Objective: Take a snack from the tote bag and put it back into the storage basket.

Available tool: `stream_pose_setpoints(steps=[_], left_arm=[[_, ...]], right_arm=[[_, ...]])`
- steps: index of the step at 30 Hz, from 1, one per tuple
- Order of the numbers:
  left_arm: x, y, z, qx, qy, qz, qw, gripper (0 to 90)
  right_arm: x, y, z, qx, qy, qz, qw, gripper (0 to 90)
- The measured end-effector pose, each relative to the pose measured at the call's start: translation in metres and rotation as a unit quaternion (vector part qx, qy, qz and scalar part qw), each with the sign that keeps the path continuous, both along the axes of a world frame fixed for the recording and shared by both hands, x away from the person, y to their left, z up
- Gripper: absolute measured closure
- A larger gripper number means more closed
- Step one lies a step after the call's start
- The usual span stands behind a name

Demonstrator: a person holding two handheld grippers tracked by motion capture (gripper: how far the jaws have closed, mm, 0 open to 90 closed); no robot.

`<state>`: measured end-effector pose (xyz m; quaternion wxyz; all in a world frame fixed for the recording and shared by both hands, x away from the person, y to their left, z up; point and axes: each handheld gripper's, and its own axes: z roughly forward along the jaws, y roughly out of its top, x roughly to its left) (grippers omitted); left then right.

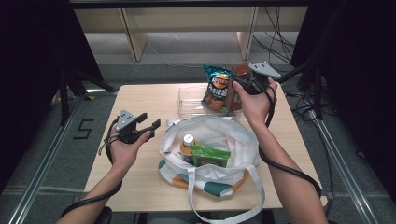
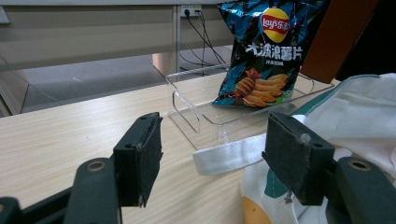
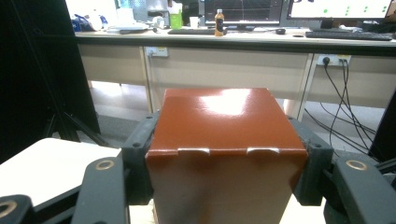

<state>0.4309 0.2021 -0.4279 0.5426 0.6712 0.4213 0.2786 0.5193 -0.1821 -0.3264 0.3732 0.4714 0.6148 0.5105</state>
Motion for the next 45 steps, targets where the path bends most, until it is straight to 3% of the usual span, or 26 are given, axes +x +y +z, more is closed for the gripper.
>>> stream_pose_setpoints(steps=[6,9,37,38,42,45], left_arm=[[0.000,0.000,0.000,0.000,0.000,0.000,1.0000,35.8],[0.000,0.000,0.000,0.000,0.001,0.000,1.0000,35.7],[0.000,0.000,0.000,0.000,0.000,-0.001,1.0000,35.8],[0.000,0.000,0.000,0.000,0.000,-0.001,1.0000,35.8],[0.000,0.000,0.000,0.000,0.001,-0.001,1.0000,35.8],[0.000,0.000,0.000,0.000,0.000,-0.002,1.0000,35.8]], right_arm=[[0.002,0.004,-0.003,0.015,0.009,-0.014,0.9997,39.2],[0.004,0.003,-0.005,0.005,0.006,-0.018,0.9998,39.2],[0.013,0.010,-0.015,0.003,0.016,-0.042,0.9990,39.2],[0.015,0.009,-0.016,-0.012,0.008,-0.035,0.9993,39.2],[0.014,0.012,-0.017,-0.002,0.017,-0.041,0.9990,39.2],[0.015,0.013,-0.019,-0.007,0.016,-0.040,0.9990,39.1]])
